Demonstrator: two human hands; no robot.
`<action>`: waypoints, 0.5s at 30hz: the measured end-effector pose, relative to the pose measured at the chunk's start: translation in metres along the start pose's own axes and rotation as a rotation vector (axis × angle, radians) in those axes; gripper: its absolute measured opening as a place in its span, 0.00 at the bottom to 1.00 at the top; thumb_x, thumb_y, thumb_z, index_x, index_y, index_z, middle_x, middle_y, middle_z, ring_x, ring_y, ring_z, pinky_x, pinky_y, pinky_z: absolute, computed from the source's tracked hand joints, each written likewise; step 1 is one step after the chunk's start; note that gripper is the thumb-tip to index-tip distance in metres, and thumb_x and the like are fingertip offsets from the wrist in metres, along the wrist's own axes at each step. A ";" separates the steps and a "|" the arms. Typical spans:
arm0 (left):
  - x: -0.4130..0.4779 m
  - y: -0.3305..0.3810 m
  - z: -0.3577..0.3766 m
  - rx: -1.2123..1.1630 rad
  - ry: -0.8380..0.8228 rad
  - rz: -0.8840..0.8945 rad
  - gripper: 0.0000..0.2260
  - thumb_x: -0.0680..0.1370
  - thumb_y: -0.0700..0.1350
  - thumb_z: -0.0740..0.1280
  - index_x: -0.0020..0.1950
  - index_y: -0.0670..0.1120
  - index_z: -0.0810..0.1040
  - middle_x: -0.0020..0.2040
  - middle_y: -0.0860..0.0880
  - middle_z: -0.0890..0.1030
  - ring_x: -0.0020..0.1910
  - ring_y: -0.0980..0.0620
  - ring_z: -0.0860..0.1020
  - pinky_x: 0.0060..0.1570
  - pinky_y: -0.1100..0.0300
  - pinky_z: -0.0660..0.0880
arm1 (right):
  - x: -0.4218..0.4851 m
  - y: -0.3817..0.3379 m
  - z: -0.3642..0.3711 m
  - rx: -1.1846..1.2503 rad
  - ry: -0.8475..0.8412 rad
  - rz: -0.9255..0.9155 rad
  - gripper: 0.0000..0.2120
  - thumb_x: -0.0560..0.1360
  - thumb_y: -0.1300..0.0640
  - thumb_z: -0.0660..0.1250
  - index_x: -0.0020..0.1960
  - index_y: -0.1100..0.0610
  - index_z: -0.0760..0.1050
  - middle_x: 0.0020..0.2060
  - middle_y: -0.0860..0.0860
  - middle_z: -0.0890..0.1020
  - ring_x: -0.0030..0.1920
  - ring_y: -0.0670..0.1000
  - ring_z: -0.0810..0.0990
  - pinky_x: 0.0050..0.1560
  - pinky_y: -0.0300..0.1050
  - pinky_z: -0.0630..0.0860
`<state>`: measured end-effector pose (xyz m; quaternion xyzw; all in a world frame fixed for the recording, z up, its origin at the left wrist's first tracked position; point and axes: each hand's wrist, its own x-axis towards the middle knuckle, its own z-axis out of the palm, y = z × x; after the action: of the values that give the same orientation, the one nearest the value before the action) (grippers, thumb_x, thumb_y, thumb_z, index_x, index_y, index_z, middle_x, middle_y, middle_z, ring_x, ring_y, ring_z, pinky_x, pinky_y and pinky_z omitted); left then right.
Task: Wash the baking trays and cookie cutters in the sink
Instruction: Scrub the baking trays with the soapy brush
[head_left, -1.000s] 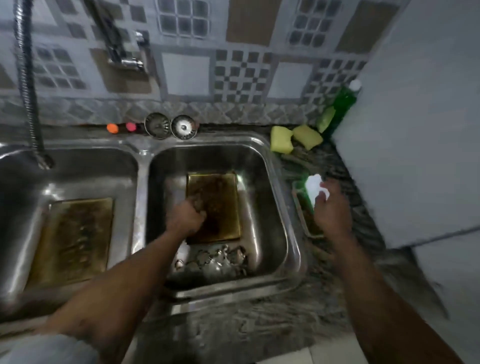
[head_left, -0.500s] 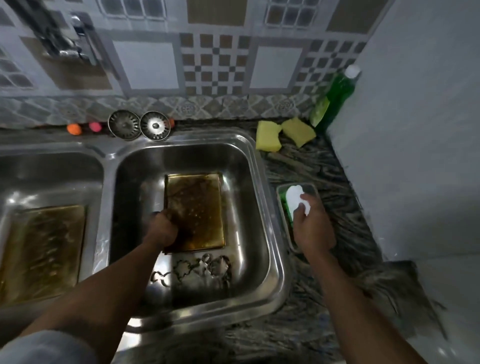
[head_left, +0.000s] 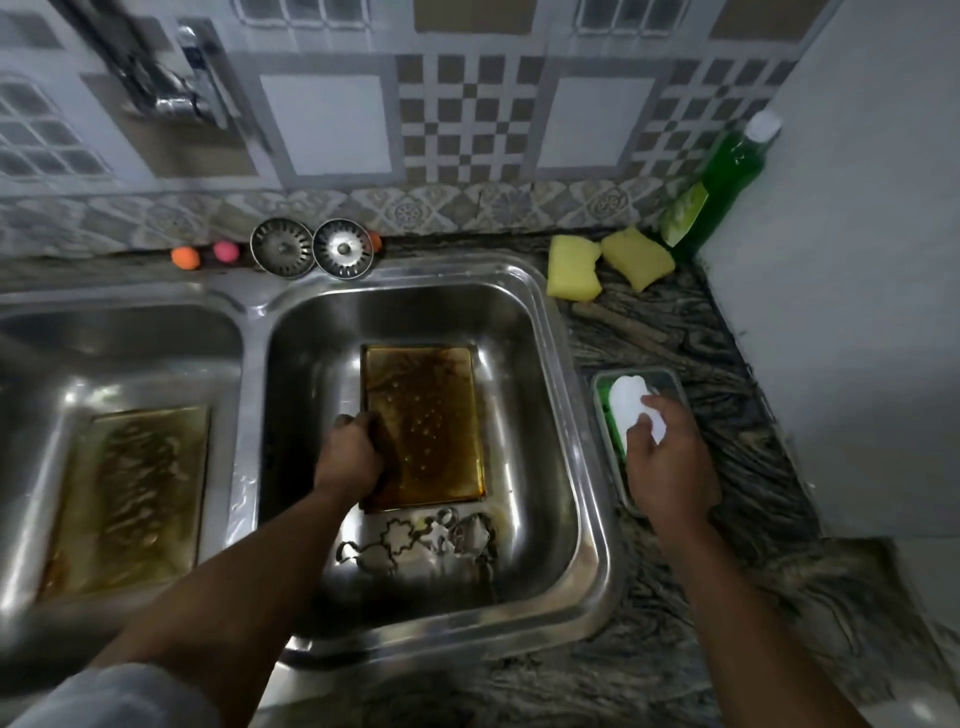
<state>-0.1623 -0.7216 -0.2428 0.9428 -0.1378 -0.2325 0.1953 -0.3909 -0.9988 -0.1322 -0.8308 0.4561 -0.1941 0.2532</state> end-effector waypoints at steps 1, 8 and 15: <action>-0.001 -0.001 0.000 0.024 0.009 0.011 0.19 0.76 0.39 0.67 0.66 0.51 0.75 0.59 0.45 0.74 0.50 0.43 0.79 0.48 0.52 0.78 | 0.000 0.000 0.000 -0.002 -0.003 0.001 0.14 0.78 0.48 0.60 0.62 0.47 0.74 0.58 0.54 0.81 0.55 0.59 0.80 0.51 0.55 0.79; -0.006 -0.006 -0.006 -0.117 0.114 -0.037 0.19 0.79 0.41 0.64 0.69 0.52 0.67 0.54 0.46 0.78 0.51 0.44 0.80 0.51 0.46 0.80 | -0.003 -0.008 0.001 -0.015 0.000 0.040 0.13 0.79 0.49 0.61 0.62 0.48 0.75 0.58 0.56 0.81 0.53 0.60 0.80 0.49 0.53 0.79; -0.006 -0.010 -0.004 -0.066 0.105 -0.037 0.11 0.80 0.42 0.64 0.61 0.52 0.72 0.46 0.48 0.79 0.43 0.47 0.81 0.44 0.48 0.82 | -0.005 -0.009 0.001 -0.012 0.008 0.022 0.13 0.79 0.49 0.62 0.62 0.49 0.75 0.56 0.57 0.82 0.49 0.60 0.81 0.46 0.54 0.79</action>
<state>-0.1637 -0.7097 -0.2411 0.9490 -0.1022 -0.1908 0.2291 -0.3866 -0.9904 -0.1277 -0.8265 0.4672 -0.1920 0.2485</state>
